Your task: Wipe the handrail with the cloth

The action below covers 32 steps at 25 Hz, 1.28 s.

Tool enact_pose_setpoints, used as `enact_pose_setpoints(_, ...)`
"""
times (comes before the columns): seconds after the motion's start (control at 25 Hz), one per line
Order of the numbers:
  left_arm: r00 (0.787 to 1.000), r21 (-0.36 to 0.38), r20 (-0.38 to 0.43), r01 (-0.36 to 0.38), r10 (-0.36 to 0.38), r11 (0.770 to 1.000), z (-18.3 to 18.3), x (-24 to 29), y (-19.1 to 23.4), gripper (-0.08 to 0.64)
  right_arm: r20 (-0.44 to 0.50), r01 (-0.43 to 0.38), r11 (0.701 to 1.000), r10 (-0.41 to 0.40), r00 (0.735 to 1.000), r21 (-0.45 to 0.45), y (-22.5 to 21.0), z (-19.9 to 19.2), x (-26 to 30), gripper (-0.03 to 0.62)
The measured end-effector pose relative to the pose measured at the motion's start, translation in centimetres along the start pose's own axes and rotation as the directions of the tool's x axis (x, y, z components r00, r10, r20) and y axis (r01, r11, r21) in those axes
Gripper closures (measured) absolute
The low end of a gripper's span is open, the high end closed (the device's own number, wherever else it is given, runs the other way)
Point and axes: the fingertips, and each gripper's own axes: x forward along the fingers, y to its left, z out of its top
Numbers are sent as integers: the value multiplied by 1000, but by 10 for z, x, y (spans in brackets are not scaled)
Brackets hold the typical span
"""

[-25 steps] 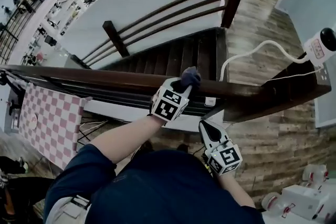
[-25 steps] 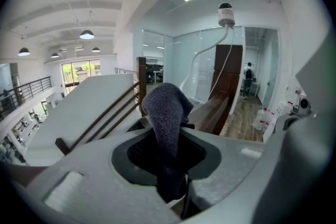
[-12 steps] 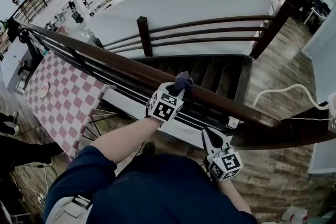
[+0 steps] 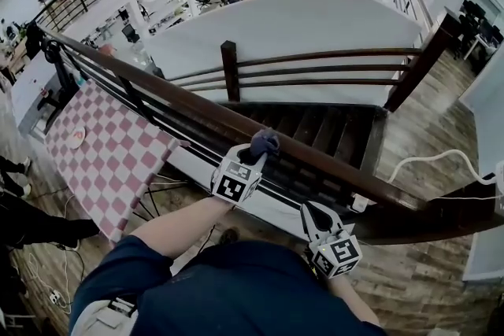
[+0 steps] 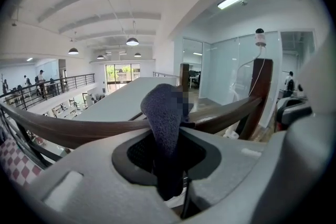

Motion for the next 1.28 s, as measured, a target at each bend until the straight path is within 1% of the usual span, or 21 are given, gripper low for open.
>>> enact_pose_setpoints(0.08,999,6,31,40,-41,999,4,-11,-12,468,-3,-5,1000,5,1000,1,2,-1,5,581)
enact_pose_setpoints(0.16,995,7,36,88,-88,996,4,-21,-28,469,-8,-9,1000,9,1000,0,4,0,9,581)
enact_pose_setpoints(0.32,983,3,63,175,-175,984,6,-39,-61,468,-17,-21,1000,21,1000,-8,10,2,14,581)
enact_pose_setpoints(0.52,959,16,131,253,-253,967,13,-57,-88,468,-35,-31,999,30,999,-32,16,0,18,581)
enact_pose_setpoints(0.72,929,16,169,333,-330,943,5,-62,-111,468,-42,-26,999,24,999,-44,18,0,20,581)
enact_pose_setpoints(0.8,923,-2,184,344,-337,939,7,-62,-110,468,-43,-21,999,18,999,-49,17,0,19,581)
enact_pose_setpoints(0.92,921,-23,203,345,-333,938,8,-62,-106,468,-44,-15,999,13,999,-49,17,-2,18,581)
enact_pose_setpoints(1.12,909,-7,219,364,-354,931,7,-65,-114,469,-43,-5,999,3,999,-48,17,-1,16,581)
enact_pose_setpoints(1.28,906,1,215,372,-363,928,6,-65,-118,469,-39,-5,999,3,999,-53,19,-2,14,581)
